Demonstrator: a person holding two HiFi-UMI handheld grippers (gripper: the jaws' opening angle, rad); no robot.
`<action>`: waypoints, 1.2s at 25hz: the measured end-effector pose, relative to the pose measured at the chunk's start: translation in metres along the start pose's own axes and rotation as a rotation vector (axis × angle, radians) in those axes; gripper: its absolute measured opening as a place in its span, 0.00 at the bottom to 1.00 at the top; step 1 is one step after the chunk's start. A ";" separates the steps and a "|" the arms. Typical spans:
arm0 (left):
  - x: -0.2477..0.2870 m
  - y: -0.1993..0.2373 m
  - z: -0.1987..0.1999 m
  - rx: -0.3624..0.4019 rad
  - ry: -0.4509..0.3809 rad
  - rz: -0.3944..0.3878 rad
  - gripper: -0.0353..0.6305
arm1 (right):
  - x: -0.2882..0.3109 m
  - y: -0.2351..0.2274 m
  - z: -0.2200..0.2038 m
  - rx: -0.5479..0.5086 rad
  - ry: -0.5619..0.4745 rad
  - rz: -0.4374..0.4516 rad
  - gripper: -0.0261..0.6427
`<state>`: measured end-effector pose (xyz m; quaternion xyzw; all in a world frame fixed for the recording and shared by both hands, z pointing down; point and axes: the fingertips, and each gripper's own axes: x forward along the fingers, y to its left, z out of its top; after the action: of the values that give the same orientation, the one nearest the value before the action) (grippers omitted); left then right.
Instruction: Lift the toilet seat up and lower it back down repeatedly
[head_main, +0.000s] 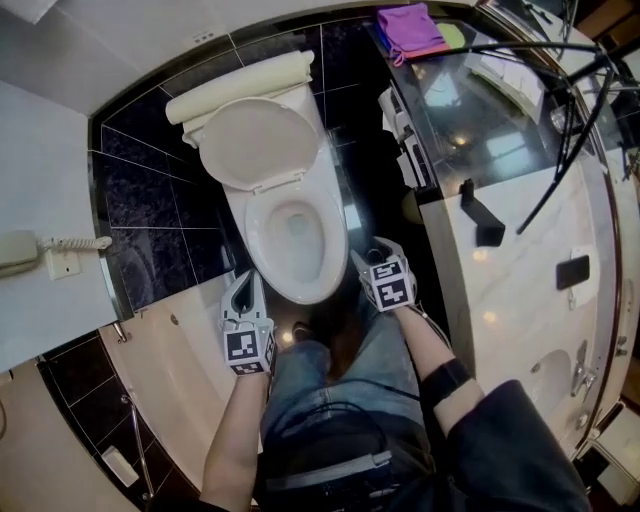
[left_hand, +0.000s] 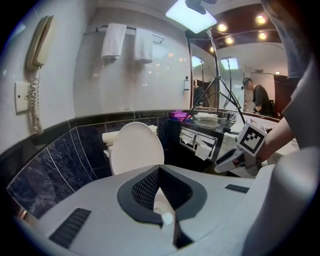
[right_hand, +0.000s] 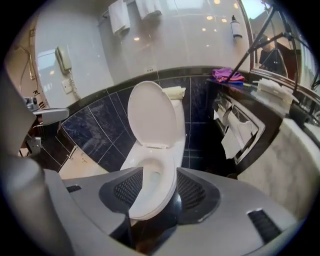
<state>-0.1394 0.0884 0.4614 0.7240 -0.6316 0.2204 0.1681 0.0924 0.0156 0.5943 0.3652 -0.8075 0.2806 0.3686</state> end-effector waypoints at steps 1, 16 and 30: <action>0.002 -0.001 -0.012 0.007 0.006 -0.003 0.05 | 0.014 -0.001 -0.022 0.012 0.026 0.003 0.39; 0.062 -0.013 -0.163 0.045 0.089 -0.018 0.05 | 0.181 0.010 -0.214 0.444 0.163 0.135 0.38; 0.074 -0.008 -0.218 0.024 0.156 -0.011 0.05 | 0.238 0.011 -0.231 0.794 0.055 0.218 0.28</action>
<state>-0.1469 0.1409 0.6852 0.7101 -0.6098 0.2827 0.2095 0.0640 0.0978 0.9142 0.3839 -0.6603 0.6173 0.1885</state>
